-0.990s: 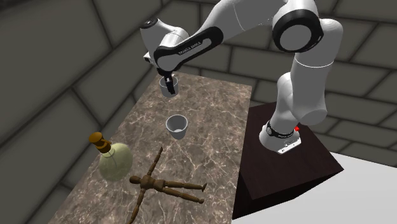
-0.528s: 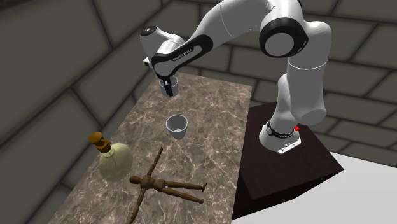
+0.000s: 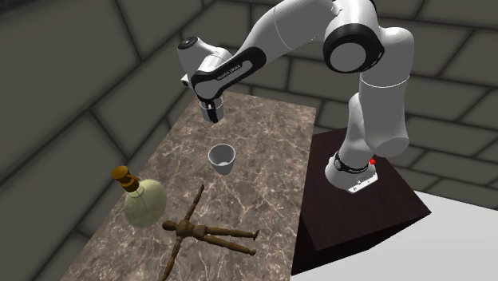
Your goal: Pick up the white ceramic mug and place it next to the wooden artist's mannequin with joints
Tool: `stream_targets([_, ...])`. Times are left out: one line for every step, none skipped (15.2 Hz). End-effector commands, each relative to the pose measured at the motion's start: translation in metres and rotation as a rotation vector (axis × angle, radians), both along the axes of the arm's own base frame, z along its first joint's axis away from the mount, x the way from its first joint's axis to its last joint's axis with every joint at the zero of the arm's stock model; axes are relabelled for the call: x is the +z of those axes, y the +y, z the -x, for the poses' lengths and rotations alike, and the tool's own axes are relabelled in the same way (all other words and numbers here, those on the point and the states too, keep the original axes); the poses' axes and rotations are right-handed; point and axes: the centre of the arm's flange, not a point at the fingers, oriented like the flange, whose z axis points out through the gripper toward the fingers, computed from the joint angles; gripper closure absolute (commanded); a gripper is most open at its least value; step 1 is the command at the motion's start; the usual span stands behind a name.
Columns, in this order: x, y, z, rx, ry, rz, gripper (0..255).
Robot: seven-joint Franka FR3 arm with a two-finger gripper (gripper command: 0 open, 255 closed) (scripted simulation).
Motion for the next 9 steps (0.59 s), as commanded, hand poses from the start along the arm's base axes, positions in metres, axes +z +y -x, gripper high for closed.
stream_targets([0.0000,0.0000,0.0000,0.000,0.000,0.000,0])
stream_targets([0.0000,0.0000,0.0000,0.000,0.000,0.000,255])
stream_targets([0.0000,0.0000,0.0000,0.000,0.000,0.000,255])
stream_targets([0.0000,0.0000,0.0000,0.000,0.000,0.000,255])
stream_targets([0.0000,0.0000,0.0000,0.000,0.000,0.000,255])
stream_targets([0.0000,0.0000,0.0000,0.000,0.000,0.000,255])
stream_targets([0.0000,0.0000,0.0000,0.000,0.000,0.000,255])
stream_targets([0.0000,0.0000,0.0000,0.000,0.000,0.000,255])
stream_targets([0.0000,0.0000,0.0000,0.000,0.000,0.000,255])
